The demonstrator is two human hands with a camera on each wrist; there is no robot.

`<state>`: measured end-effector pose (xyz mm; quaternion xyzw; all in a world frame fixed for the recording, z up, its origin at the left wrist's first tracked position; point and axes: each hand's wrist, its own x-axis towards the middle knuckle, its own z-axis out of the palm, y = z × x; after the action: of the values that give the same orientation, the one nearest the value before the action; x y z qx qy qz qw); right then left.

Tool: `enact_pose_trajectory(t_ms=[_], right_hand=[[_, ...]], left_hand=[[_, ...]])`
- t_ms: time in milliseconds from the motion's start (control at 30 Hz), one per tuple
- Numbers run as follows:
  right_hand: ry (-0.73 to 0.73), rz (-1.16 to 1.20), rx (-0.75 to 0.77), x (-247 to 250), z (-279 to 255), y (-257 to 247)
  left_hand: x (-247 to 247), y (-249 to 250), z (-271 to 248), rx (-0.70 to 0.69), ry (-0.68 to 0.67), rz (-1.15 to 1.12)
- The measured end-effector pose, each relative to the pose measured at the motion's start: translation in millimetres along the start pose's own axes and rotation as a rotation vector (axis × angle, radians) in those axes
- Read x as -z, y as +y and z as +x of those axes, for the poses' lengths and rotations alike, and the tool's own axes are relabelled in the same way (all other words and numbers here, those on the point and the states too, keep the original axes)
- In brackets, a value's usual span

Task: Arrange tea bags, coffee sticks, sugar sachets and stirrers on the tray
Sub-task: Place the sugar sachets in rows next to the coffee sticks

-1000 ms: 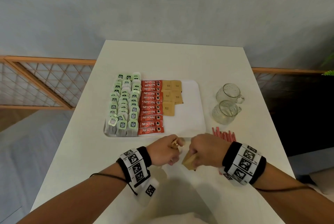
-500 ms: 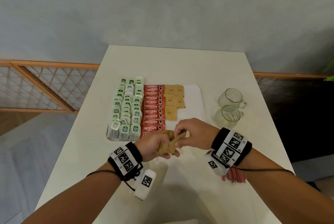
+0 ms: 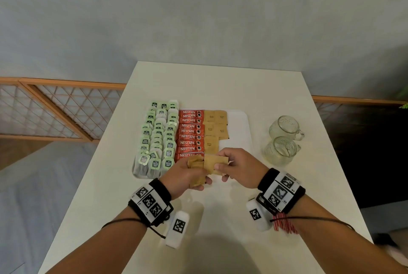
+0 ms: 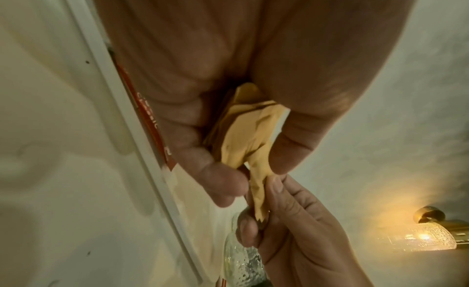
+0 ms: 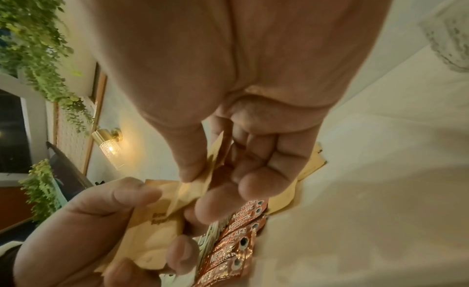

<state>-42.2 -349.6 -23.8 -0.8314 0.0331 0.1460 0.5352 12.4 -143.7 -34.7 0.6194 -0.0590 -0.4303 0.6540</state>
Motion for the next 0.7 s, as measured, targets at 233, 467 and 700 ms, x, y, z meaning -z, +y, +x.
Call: enact_pose_trajectory(t_ms=[233, 467, 700], right_hand=[[0.057, 0.035, 0.061, 0, 1, 5], [0.072, -0.016, 0.158, -7, 0, 13], [0.164, -0.011, 0.131, -11, -2, 14]], left_hand=[[-2, -3, 2, -0.064, 0.049, -0.028], [0, -6, 1, -0.068, 0.025, -0.007], [2, -8, -1, -0.087, 0.042, -0.003]])
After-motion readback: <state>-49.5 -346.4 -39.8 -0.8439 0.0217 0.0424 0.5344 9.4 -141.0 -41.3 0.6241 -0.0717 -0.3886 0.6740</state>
